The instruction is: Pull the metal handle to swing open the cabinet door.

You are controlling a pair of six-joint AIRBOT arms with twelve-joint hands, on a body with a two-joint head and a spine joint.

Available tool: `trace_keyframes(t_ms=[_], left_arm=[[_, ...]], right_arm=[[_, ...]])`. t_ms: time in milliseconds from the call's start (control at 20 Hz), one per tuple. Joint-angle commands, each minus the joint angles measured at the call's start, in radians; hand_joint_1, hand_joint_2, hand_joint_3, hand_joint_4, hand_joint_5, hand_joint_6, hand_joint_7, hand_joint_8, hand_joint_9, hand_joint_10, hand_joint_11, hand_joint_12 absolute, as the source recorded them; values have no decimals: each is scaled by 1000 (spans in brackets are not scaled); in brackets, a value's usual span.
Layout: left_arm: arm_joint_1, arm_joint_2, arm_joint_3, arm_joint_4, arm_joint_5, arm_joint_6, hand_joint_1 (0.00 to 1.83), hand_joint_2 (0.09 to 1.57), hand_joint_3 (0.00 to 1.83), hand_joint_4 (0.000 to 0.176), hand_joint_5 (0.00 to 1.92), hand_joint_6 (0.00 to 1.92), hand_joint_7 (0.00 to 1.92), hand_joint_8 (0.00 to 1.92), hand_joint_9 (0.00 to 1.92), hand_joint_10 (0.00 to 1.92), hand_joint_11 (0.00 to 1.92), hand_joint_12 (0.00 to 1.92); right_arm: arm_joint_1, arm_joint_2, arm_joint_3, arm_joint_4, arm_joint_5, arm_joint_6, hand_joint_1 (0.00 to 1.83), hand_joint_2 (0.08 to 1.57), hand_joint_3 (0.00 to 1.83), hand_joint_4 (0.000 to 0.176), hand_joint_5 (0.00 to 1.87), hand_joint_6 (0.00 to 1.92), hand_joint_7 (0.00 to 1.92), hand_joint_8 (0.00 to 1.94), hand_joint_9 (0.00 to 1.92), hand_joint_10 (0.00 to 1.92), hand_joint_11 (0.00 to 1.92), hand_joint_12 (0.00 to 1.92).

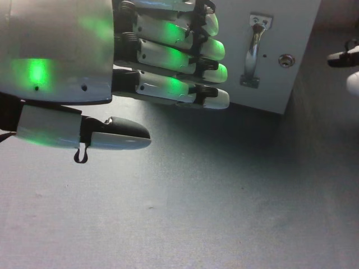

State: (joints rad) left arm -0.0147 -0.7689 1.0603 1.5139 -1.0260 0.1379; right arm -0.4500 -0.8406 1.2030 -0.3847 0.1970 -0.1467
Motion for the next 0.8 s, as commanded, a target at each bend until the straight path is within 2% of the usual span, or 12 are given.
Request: trace_keyframes(t_ms=[0, 250, 450, 600, 750], left_arm=[[-12, 6, 0, -95, -24, 12, 0, 1571, 58, 0, 425, 2, 459, 3, 435, 3, 34, 896], [-12, 6, 0, -95, -24, 12, 0, 1571, 55, 0, 428, 3, 460, 3, 437, 5, 37, 897], [-12, 6, 0, -95, -24, 12, 0, 1571, 61, 0, 424, 2, 454, 2, 428, 1, 29, 890], [-12, 6, 0, -95, -24, 12, 0, 1571, 53, 0, 430, 3, 464, 3, 445, 5, 47, 884], [-12, 6, 0, -95, -24, 12, 0, 1571, 48, 0, 429, 1, 465, 2, 447, 3, 58, 877]], right_arm=[[22, 1, 9, 51, 95, 9, 0, 1571, 96, 0, 226, 5, 235, 3, 203, 3, 0, 564], [55, -10, 21, 196, 105, 8, 0, 1571, 97, 0, 223, 2, 235, 1, 204, 2, 0, 577], [56, -20, 22, 213, 148, 8, 0, 1571, 94, 0, 230, 2, 237, 1, 208, 2, 0, 596], [56, -21, 4, 223, 184, 48, 0, 1571, 100, 0, 228, 3, 224, 1, 190, 2, 0, 552], [56, -22, -19, 222, 217, 48, 0, 1571, 101, 0, 237, 3, 235, 2, 202, 4, 0, 582]])
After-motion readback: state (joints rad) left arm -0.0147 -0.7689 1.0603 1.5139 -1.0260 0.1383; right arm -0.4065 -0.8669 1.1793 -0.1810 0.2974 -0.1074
